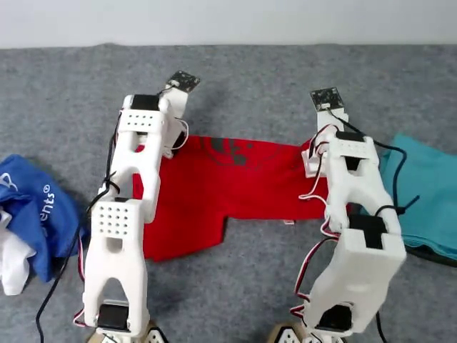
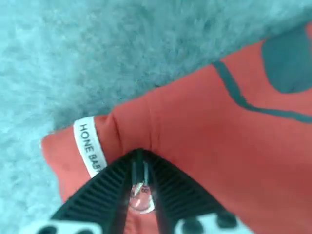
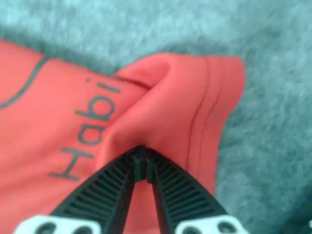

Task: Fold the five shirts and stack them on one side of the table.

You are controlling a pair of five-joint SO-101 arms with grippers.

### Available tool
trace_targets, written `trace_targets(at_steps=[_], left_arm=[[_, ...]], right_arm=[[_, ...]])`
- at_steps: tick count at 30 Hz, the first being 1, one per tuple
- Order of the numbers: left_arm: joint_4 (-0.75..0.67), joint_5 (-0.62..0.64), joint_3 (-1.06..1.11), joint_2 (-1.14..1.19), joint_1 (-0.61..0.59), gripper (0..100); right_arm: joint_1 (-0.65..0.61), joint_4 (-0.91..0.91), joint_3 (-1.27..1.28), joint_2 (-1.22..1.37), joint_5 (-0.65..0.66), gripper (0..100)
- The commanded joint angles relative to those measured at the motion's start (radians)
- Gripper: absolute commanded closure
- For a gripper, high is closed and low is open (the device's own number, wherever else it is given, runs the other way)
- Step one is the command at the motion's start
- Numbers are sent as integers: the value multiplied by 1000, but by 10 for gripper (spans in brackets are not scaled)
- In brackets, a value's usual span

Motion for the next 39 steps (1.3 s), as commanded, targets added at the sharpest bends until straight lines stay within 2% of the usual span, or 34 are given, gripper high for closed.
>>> trace_targets(at_steps=[1, 8, 13, 23, 26, 30, 39], left_arm=[[64, 8, -117, 29, -23, 994], [226, 8, -288, 104, -135, 994], [226, 3, -289, 60, -160, 994], [216, 8, -294, -133, 23, 994], [157, 8, -291, -121, 44, 994], [84, 8, -295, -34, 28, 994], [87, 2, -295, 87, -97, 994]], right_arm=[[22, 7, -61, -1, -9, 988], [22, 7, -61, 1, -6, 988], [22, 7, -61, 2, -6, 988], [22, 7, -61, 2, -6, 988], [22, 7, -61, 2, -6, 988], [21, 7, -61, 4, -6, 988], [21, 8, -61, 4, -6, 988]])
